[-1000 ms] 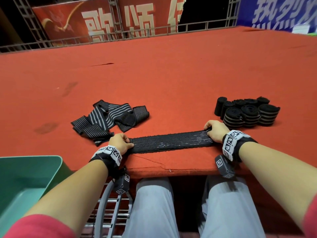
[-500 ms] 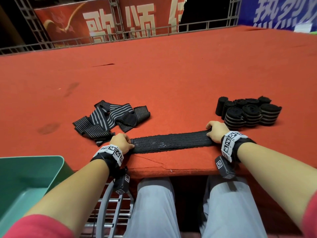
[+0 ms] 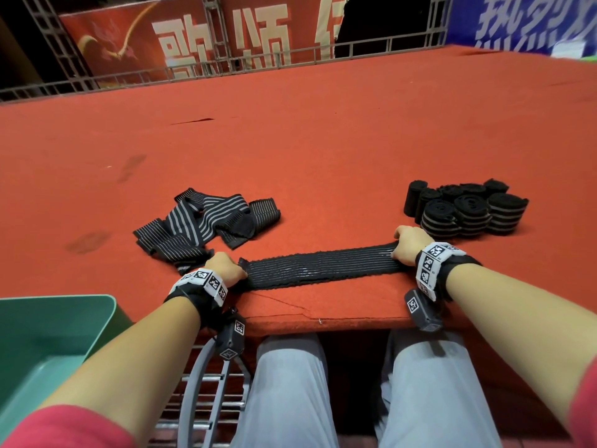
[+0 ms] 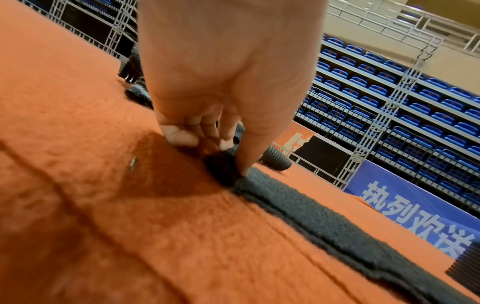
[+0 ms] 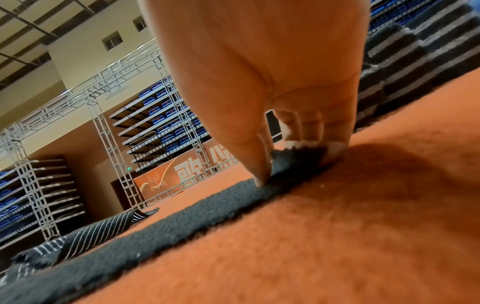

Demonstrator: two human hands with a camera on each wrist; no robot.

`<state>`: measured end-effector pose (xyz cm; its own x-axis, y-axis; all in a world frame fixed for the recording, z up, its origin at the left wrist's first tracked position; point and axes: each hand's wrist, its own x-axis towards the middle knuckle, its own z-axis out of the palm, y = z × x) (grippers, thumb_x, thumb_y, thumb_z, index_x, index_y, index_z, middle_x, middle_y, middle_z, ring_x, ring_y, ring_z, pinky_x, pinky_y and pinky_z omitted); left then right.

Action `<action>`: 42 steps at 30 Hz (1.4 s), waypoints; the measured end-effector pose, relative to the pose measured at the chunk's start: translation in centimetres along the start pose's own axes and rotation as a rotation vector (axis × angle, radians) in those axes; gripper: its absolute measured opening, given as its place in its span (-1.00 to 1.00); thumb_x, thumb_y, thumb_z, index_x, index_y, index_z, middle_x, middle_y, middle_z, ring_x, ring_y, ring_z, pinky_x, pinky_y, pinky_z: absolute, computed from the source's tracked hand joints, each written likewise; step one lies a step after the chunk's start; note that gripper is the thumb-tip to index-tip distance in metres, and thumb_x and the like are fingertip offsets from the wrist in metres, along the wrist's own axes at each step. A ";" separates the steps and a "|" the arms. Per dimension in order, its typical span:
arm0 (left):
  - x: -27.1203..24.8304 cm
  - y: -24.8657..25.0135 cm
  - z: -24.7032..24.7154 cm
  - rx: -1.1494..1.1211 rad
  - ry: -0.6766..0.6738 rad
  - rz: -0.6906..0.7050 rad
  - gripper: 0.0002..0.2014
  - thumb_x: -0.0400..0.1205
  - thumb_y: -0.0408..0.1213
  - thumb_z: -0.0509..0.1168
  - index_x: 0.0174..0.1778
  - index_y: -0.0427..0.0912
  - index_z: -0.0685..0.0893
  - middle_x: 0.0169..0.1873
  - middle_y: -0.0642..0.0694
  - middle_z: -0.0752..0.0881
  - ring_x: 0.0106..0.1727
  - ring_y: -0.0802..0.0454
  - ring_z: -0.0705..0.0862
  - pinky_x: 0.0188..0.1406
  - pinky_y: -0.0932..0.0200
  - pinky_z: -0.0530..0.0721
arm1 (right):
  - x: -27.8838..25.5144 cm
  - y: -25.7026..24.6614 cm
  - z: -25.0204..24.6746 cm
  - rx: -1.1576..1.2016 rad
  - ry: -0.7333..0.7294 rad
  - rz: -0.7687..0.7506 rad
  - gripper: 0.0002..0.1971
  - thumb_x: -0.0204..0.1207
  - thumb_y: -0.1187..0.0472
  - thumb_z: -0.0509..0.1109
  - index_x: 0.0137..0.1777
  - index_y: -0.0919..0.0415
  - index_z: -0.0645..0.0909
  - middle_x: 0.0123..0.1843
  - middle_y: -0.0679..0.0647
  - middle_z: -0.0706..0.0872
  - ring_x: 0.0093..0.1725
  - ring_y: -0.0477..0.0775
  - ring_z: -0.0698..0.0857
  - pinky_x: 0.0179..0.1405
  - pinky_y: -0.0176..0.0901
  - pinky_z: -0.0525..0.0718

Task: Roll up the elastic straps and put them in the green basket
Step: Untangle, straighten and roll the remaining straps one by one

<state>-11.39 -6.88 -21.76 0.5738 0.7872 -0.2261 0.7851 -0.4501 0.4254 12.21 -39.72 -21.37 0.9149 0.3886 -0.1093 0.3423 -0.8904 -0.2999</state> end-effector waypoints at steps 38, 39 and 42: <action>11.1 16.7 -0.5 -0.583 0.227 0.377 -0.71 0.52 -0.59 0.30 -0.32 -0.05 0.63 -0.41 -0.09 0.68 -0.42 -0.07 0.64 -0.27 0.00 0.70 | -1.7 -5.0 -6.8 1.374 -0.006 -0.226 -0.83 0.58 0.46 0.36 -0.06 0.20 0.70 -0.15 0.11 0.71 -0.20 -0.02 0.69 -0.38 -0.11 0.70; 12.0 17.1 -0.1 -0.598 0.218 0.371 -0.68 0.50 -0.60 0.29 -0.37 -0.05 0.65 -0.44 -0.11 0.68 -0.44 -0.10 0.64 -0.26 -0.02 0.71 | -1.5 -5.1 -6.4 1.391 -0.005 -0.225 -0.82 0.58 0.47 0.35 -0.08 0.20 0.70 -0.16 0.13 0.71 -0.22 -0.01 0.68 -0.40 -0.11 0.69; 13.8 18.0 1.3 -0.618 0.161 0.358 -0.66 0.53 -0.63 0.30 -0.36 -0.06 0.69 -0.41 -0.12 0.70 -0.42 -0.07 0.63 -0.29 0.08 0.70 | -0.9 -5.0 -4.8 1.405 -0.008 -0.195 -0.79 0.57 0.48 0.33 -0.11 0.20 0.73 -0.16 0.15 0.72 -0.24 0.01 0.67 -0.44 -0.12 0.65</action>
<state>10.99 -4.69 -18.31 0.6923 0.7096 0.1308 0.2538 -0.4092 0.8764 10.68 -36.80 -15.22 0.8754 0.4819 0.0389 -0.0376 0.1479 -0.9883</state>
